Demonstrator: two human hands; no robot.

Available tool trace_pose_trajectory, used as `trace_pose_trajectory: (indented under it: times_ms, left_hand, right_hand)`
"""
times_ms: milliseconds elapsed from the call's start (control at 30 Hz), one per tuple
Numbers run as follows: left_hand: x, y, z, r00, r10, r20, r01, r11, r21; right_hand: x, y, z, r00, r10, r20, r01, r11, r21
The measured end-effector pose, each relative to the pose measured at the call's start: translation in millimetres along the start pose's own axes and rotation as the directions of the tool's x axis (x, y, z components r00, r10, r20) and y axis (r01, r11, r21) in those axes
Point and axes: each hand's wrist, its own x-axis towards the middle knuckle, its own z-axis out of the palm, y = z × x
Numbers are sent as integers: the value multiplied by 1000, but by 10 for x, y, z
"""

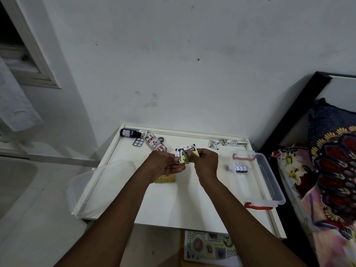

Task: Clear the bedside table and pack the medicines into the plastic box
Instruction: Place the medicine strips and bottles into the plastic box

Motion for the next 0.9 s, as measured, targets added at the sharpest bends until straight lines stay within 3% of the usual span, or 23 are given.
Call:
trace_pose_trajectory:
  times_ms: [167,433,533,700,900]
  left_hand:
    - [40,-1,14,998,19,-59,-17,1000,21]
    - [-31,24,98,1000,25,-10,-24,996,81]
    - [-2,43,115,996,23,-84,-13,994,111]
    - [71,-3,82,986,75,-151,-35,967,253]
    - [135,-89,90,969,184,-162,-112,920,374]
  right_hand:
    - [-27,26,19,999,51,5,-51,997,63]
    - [-169,137,196,996,28,-87,-31,999,-29]
    - [-177,135,246,994,-7,-114,-3,997,-82]
    - [-99,95,160,988,151,-20,-149,984,94]
    - [-178,98,177,999,24,-24,-22,998,64]
